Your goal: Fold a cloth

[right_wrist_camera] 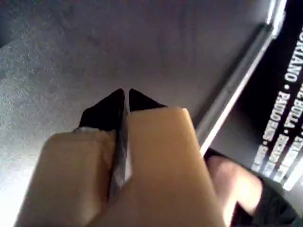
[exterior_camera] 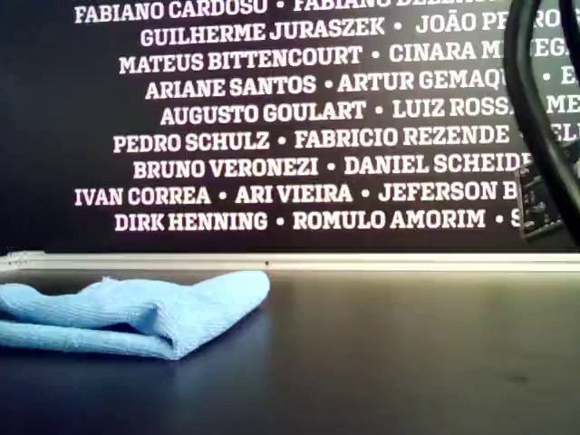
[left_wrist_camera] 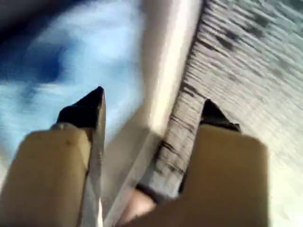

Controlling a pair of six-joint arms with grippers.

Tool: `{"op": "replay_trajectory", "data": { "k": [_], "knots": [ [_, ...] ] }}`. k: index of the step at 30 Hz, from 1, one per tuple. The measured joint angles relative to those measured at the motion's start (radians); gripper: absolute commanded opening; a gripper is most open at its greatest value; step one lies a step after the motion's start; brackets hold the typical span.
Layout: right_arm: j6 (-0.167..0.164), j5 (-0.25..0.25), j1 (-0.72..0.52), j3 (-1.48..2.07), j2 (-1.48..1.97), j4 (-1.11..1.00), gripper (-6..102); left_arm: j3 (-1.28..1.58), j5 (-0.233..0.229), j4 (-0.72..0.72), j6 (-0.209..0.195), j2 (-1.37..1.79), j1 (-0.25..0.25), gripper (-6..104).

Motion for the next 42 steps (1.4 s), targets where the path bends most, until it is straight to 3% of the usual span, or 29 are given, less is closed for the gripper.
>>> {"op": "replay_trajectory", "data": {
  "k": [4,8,12,15,18,23,27,34,42],
  "knots": [
    [0.000,-0.023,0.005,0.031,-0.002,-0.003,3,0.000,-0.081,0.193,0.000,0.000,0.000,71],
    [0.000,-0.135,0.005,0.031,0.003,-0.003,3,0.000,-0.163,0.301,0.000,0.000,0.000,71],
    [-0.005,-0.279,-0.003,0.031,0.012,0.008,3,0.000,-0.184,0.322,-0.003,0.000,0.000,71],
    [-0.008,-0.305,-0.006,0.031,0.031,0.078,3,0.000,-0.184,0.324,-0.006,0.000,0.000,71],
    [-0.018,-0.282,-0.006,0.035,0.091,0.115,3,0.000,-0.184,0.337,-0.008,0.000,0.000,71],
    [-0.040,-0.149,-0.005,0.081,0.161,0.135,3,0.000,-0.184,0.403,-0.006,0.000,0.000,71],
    [-0.043,-0.098,0.002,0.092,0.172,0.137,3,0.000,-0.184,0.410,-0.006,0.000,0.000,72],
    [-0.034,-0.060,0.011,0.092,0.173,0.137,4,0.000,-0.184,0.410,-0.009,0.002,0.000,72],
    [-0.034,-0.058,0.012,0.094,0.341,0.137,4,0.000,-0.184,0.410,-0.009,0.002,0.000,72]
  ]
}}
